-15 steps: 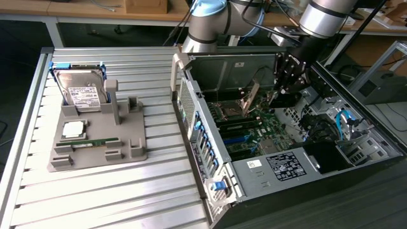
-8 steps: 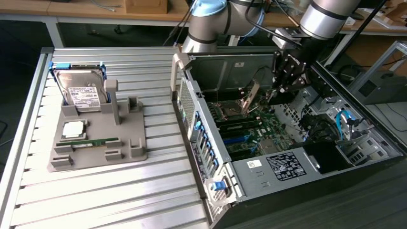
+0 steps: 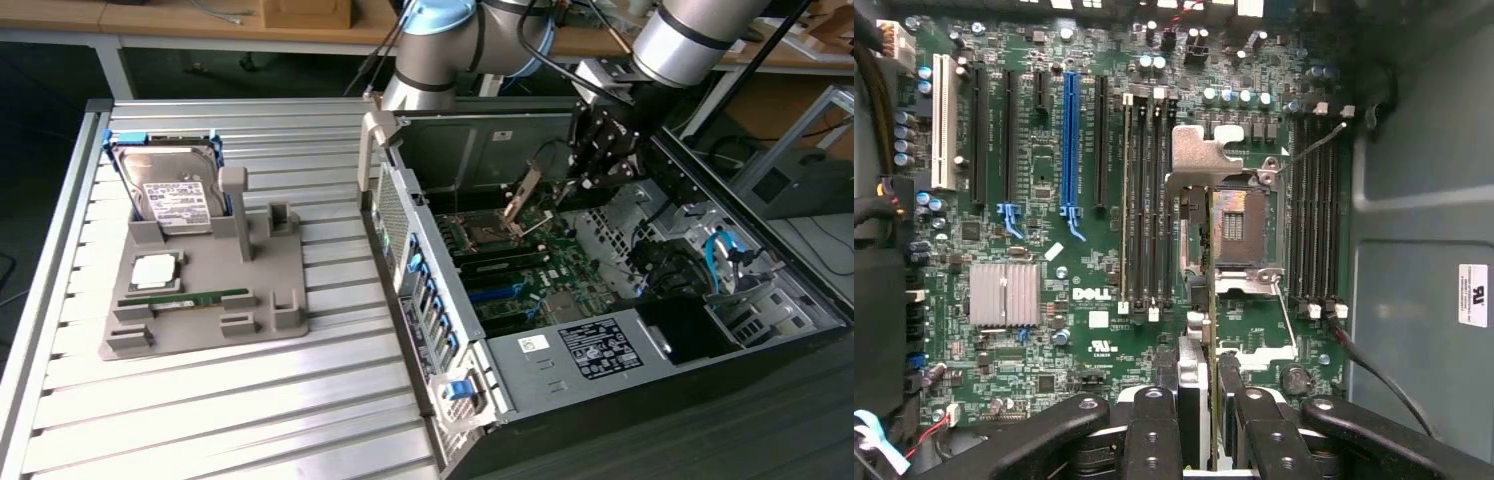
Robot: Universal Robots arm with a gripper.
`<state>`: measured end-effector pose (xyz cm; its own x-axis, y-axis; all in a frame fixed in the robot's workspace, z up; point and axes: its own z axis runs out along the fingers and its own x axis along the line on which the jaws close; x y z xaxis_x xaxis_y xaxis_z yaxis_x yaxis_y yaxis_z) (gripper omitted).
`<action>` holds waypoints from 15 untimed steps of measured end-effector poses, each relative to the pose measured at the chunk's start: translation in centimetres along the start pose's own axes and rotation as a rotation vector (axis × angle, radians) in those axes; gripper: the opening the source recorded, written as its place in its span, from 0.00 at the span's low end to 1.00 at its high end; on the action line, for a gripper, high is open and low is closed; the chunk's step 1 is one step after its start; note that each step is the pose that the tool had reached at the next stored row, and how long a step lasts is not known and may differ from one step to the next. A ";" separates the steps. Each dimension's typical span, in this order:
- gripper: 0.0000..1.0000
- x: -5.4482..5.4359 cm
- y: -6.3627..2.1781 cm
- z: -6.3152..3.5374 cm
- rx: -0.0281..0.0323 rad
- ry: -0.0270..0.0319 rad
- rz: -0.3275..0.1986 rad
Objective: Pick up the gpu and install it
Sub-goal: 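Pick up the gpu and move the gpu toward the slot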
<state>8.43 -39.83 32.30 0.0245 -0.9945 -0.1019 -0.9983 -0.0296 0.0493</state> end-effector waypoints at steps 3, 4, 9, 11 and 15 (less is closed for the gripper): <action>0.27 0.0 0.00 0.00 0.0000 0.0000 0.000; 0.27 0.0 0.01 0.00 0.0000 -0.0001 0.000; 0.27 0.8 0.25 -0.07 0.0000 -0.0005 0.000; 0.27 1.2 0.34 -0.10 0.0000 -0.0008 0.000; 0.27 1.8 0.48 -0.13 0.0000 -0.0012 0.000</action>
<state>8.00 -41.61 32.28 0.0245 -0.9944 -0.1031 -0.9983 -0.0297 0.0493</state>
